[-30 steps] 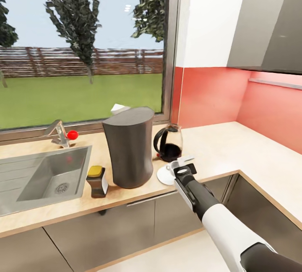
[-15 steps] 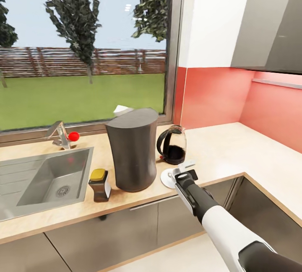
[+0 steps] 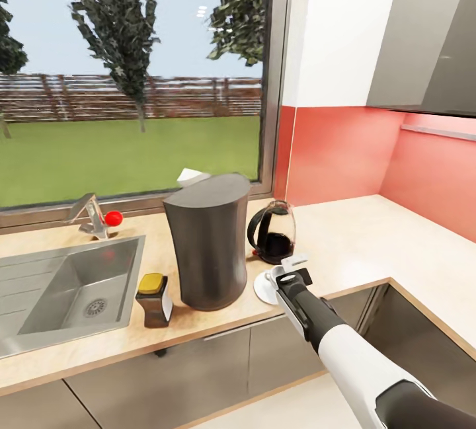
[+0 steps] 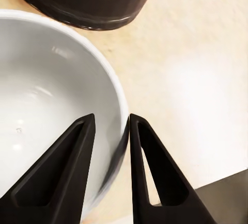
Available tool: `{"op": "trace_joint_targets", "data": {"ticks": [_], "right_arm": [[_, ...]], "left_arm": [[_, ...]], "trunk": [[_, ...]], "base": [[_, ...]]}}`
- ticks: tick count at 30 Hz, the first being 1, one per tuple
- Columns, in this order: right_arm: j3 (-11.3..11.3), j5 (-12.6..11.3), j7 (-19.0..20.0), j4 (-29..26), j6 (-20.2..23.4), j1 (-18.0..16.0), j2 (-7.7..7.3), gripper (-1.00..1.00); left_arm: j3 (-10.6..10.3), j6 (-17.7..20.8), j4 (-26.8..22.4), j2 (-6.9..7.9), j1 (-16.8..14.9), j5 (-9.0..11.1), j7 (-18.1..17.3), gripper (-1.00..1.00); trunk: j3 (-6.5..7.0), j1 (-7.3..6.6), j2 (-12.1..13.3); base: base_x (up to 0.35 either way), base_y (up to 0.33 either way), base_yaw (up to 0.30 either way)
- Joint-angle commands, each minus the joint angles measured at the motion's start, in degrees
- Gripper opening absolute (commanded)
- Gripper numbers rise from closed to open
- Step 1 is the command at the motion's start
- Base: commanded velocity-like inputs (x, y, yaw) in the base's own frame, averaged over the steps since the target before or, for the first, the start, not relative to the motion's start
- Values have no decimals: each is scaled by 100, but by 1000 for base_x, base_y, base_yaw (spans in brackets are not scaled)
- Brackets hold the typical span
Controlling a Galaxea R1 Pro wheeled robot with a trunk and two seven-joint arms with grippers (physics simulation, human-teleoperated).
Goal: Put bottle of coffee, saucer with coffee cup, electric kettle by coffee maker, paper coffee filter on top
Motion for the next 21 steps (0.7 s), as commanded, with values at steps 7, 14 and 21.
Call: {"op": "trace_joint_targets", "data": {"ticks": [7, 14, 21], "right_arm": [[34, -29, -19, -5, 35, -7, -3, -100], [33, -32, -15, -4, 29, -7, -3, -100], [27, -32, -15, -3, 26, -7, -3, -100]], "left_arm": [[50, -27, -1, 0, -1, -49, 15, 100], [50, -28, -1, 0, -1, -49, 17, 100], [48, -28, -1, 0, -1, -49, 18, 100]], "trunk": [[-11, 4, -12], [-11, 4, -12], [-11, 4, -12]], "base": [[6, 36, 0], [0, 44, 0], [0, 2, 0]]}}
